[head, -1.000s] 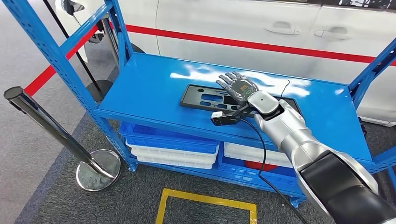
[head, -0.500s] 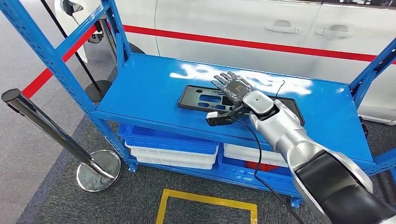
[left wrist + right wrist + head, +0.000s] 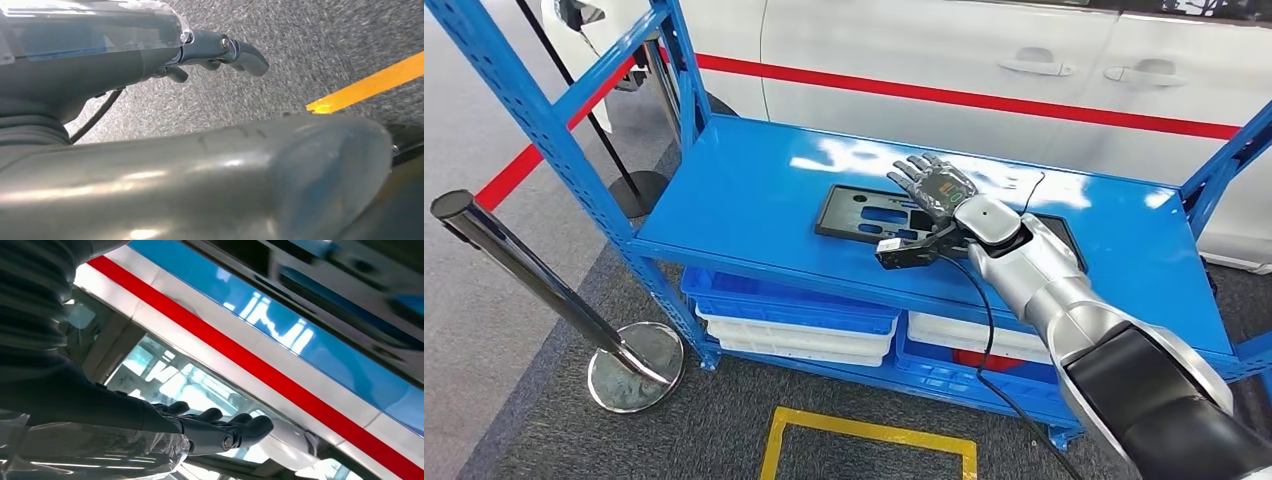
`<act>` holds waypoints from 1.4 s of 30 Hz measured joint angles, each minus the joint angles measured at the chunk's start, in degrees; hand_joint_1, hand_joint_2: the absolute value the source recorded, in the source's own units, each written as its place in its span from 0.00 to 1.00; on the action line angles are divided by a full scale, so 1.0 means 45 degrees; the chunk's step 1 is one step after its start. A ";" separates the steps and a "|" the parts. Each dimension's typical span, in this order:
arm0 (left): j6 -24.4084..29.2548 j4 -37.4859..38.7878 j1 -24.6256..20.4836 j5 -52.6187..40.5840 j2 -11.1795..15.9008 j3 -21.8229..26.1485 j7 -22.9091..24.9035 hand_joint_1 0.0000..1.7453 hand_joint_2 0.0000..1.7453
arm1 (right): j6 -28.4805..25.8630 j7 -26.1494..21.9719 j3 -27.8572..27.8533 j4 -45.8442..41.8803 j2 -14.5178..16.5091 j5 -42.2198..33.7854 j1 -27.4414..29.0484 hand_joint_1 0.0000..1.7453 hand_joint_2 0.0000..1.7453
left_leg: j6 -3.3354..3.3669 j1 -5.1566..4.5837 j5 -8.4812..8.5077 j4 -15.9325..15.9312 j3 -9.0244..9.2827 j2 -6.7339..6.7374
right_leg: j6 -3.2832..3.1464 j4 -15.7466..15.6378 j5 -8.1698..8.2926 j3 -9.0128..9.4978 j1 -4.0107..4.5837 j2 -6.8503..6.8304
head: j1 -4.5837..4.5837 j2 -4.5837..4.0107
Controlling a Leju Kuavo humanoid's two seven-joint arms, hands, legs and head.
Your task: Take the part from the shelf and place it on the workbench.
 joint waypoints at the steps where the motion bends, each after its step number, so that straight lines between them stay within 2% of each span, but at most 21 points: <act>1: 0.0000 0.0000 -0.0004 0.0000 -0.0001 0.0000 -0.0001 0.00 0.00 | 0.0000 0.0000 -0.0001 0.0000 0.0030 0.0000 -0.0005 0.00 1.00 | 0.0085 0.0006 0.0025 -0.0043 0.0023 0.0004 | 0.0053 0.0218 -0.0166 -0.0095 -0.0027 0.0004 | 0.0000 0.0000; 4: 0.0000 0.0000 -0.0022 0.0000 -0.0004 0.0000 -0.0004 0.00 0.00 | 0.0002 0.0004 -0.0005 0.0023 0.0220 0.0000 0.0008 0.00 1.00 | 0.0228 0.0005 0.0039 -0.0088 0.0051 0.0024 | 0.0134 0.2355 -0.1233 -0.1115 -0.0055 0.0039 | 0.0001 0.0000; 6: 0.0000 0.0000 -0.0011 0.0000 -0.0001 0.0000 -0.0004 0.00 0.00 | 0.0005 0.0005 -0.0006 0.0056 0.0335 0.0000 0.0061 0.00 1.00 | 0.0262 -0.0022 0.0010 -0.0063 0.0060 0.0028 | 0.0141 0.3601 -0.1514 -0.1793 -0.0055 0.0054 | 0.0002 0.0000; 7: 0.0000 0.0000 -0.0007 0.0000 -0.0001 0.0000 -0.0004 0.00 0.00 | 0.0005 0.0005 -0.0006 0.0069 0.0378 0.0000 0.0076 0.00 1.00 | 0.0263 -0.0033 -0.0012 -0.0039 0.0074 0.0023 | 0.0117 0.3530 -0.1279 -0.1808 -0.0053 0.0056 | 0.0002 0.0000; 8: 0.0000 0.0000 -0.0005 0.0000 -0.0003 0.0000 -0.0004 0.00 0.00 | 0.0005 0.0005 -0.0007 0.0076 0.0408 0.0000 0.0074 0.00 1.00 | 0.0253 -0.0042 -0.0042 -0.0015 0.0098 0.0016 | 0.0071 0.2936 -0.0835 -0.1564 -0.0046 0.0055 | 0.0002 0.0000; 10: 0.0000 0.0001 -0.0002 0.0000 -0.0012 0.0000 -0.0004 0.00 0.00 | 0.0005 0.0005 -0.0013 0.0079 0.0464 0.0000 0.0032 0.00 1.00 | 0.0197 -0.0078 -0.0112 0.0030 0.0136 0.0005 | -0.0081 0.1176 0.0024 -0.0763 0.0012 0.0021 | 0.0002 0.0000; 11: 0.0000 0.0002 -0.0001 0.0000 -0.0017 0.0000 -0.0004 0.00 0.00 | 0.0005 0.0005 -0.0017 0.0079 0.0502 0.0000 0.0006 0.00 1.00 | 0.0150 -0.0095 -0.0133 0.0044 0.0132 0.0007 | -0.0145 0.0544 0.0227 -0.0484 0.0053 0.0007 | 0.0001 0.0000; 13: -0.0002 0.0005 -0.0002 0.0000 -0.0026 0.0000 -0.0004 0.00 0.00 | 0.0005 0.0005 -0.0021 0.0079 0.0565 0.0000 -0.0026 0.00 1.00 | 0.0033 -0.0113 -0.0145 0.0039 0.0118 0.0029 | -0.0219 0.0121 0.0228 -0.0310 0.0131 0.0011 | 0.0001 0.0000; 16: -0.0002 0.0004 -0.0014 0.0000 -0.0016 0.0000 -0.0004 0.00 0.00 | 0.0002 0.0005 -0.0022 0.0072 0.0575 0.0000 -0.0040 0.00 1.00 | -0.0180 -0.0120 -0.0339 0.0220 0.0092 0.0050 | -0.0359 -0.0058 0.0286 -0.0214 0.0031 0.0030 | -0.0001 0.0000; 18: 0.0000 0.0005 -0.0010 0.0000 -0.0010 0.0000 -0.0004 0.00 0.00 | 0.0001 0.0005 -0.0020 0.0066 0.0502 0.0000 -0.0046 0.00 1.00 | -0.0324 -0.0077 -0.0983 0.1298 -0.0385 0.0052 | -0.0454 -0.0137 0.0314 -0.0148 -0.0021 -0.0014 | -0.0002 0.0000; 20: 0.0000 0.0005 0.0002 0.0000 -0.0007 0.0000 -0.0004 0.00 0.00 | 0.0004 0.0001 -0.0012 0.0068 0.0356 0.0000 -0.0023 0.00 1.00 | -0.0442 -0.0024 -0.1701 0.2966 -0.1192 0.0057 | -0.0490 -0.0132 0.0306 -0.0148 -0.0015 -0.0034 | -0.0003 0.0000; 22: 0.0000 0.0005 0.0013 0.0000 -0.0004 0.0000 -0.0002 0.00 0.00 | 0.0005 -0.0004 -0.0006 0.0068 0.0221 0.0000 0.0012 0.00 1.00 | -0.0507 0.0017 -0.1655 0.3509 -0.1507 0.0060 | -0.0483 -0.0111 0.0295 -0.0145 -0.0016 -0.0041 | -0.0003 0.0000; 26: 0.0000 0.0005 -0.0005 0.0000 0.0000 0.0000 -0.0002 0.00 0.00 | 0.0000 -0.0004 -0.0003 0.0061 0.0051 0.0000 0.0015 0.00 1.00 | -0.0396 0.0042 -0.0193 0.0591 -0.0169 0.0042 | -0.0332 -0.0004 0.0213 -0.0128 0.0010 -0.0016 | -0.0003 0.0000; 27: 0.0000 0.0005 -0.0007 0.0000 0.0000 0.0000 -0.0001 0.00 0.00 | 0.0000 -0.0004 -0.0002 0.0060 0.0020 0.0000 0.0014 0.00 1.00 | -0.0314 0.0026 -0.0097 0.0199 0.0002 0.0030 | -0.0274 0.0019 0.0205 -0.0142 0.0031 -0.0011 | -0.0003 0.0000; 31: 0.0000 0.0005 -0.0003 0.0000 0.0002 0.0000 0.0000 0.00 0.00 | 0.0000 -0.0001 -0.0005 0.0061 -0.0012 0.0000 0.0006 0.00 1.00 | 0.0051 -0.0002 -0.0002 -0.0015 0.0052 0.0019 | 0.0002 0.0140 0.0106 -0.0229 -0.0007 -0.0001 | -0.0003 0.0000; 33: 0.0000 0.0005 -0.0017 0.0000 0.0000 0.0000 -0.0002 0.00 0.00 | 0.0001 0.0001 -0.0007 0.0063 0.0057 0.0000 0.0008 0.00 0.50 | 0.0180 0.0032 0.0061 -0.0095 0.0077 0.0036 | 0.0098 0.1073 -0.0482 -0.0642 -0.0048 0.0018 | -0.0003 0.0000; 35: 0.0000 0.0005 -0.0017 0.0000 0.0001 0.0000 -0.0002 0.00 0.00 | 0.0002 0.0002 -0.0007 0.0089 0.0206 -0.0001 0.0048 0.00 0.00 | 0.0219 0.0023 0.0065 -0.0096 0.0061 0.0049 | 0.0159 0.2801 -0.1257 -0.1441 -0.0054 0.0035 | -0.0003 0.0000; 37: -0.0032 0.0005 -0.0004 -0.0015 0.0004 -0.0001 -0.0004 0.00 0.00 | -0.0266 -0.0238 -0.0042 0.0025 0.0315 -0.0387 0.0174 0.00 0.00 | 0.0220 0.0017 0.0058 -0.0075 0.0058 0.0043 | 0.0183 0.3663 -0.1375 -0.1865 -0.0058 0.0043 | -0.0003 0.0000; 38: -0.0080 0.0005 0.0002 -0.0035 0.0005 -0.0006 -0.0013 0.00 0.00 | -0.0660 -0.0529 -0.0167 -0.0283 0.0325 -0.1012 0.0351 0.00 0.00 | 0.0212 0.0019 0.0048 -0.0054 0.0063 0.0037 | 0.0168 0.3326 -0.1070 -0.1709 -0.0059 0.0043 | -0.0003 0.0000; 40: -0.0181 0.0005 0.0043 -0.0075 0.0012 -0.0018 -0.0035 0.00 0.00 | -0.1465 -0.1012 -0.0632 -0.1521 0.0288 -0.2653 0.0882 0.00 0.00 | 0.0144 0.0010 -0.0009 0.0004 0.0073 0.0028 | 0.0075 0.1639 -0.0234 -0.0890 -0.0045 0.0019 | -0.0003 0.0000; 42: -0.0221 0.0005 0.0096 -0.0083 0.0034 -0.0025 -0.0050 0.00 0.00 | -0.1659 -0.1030 -0.1062 -0.2882 0.0372 -0.3617 0.1323 0.00 0.00 | 0.0020 -0.0041 -0.0072 0.0068 0.0058 0.0079 | -0.0044 0.0357 0.0150 -0.0320 0.0013 0.0021 | -0.0003 0.0000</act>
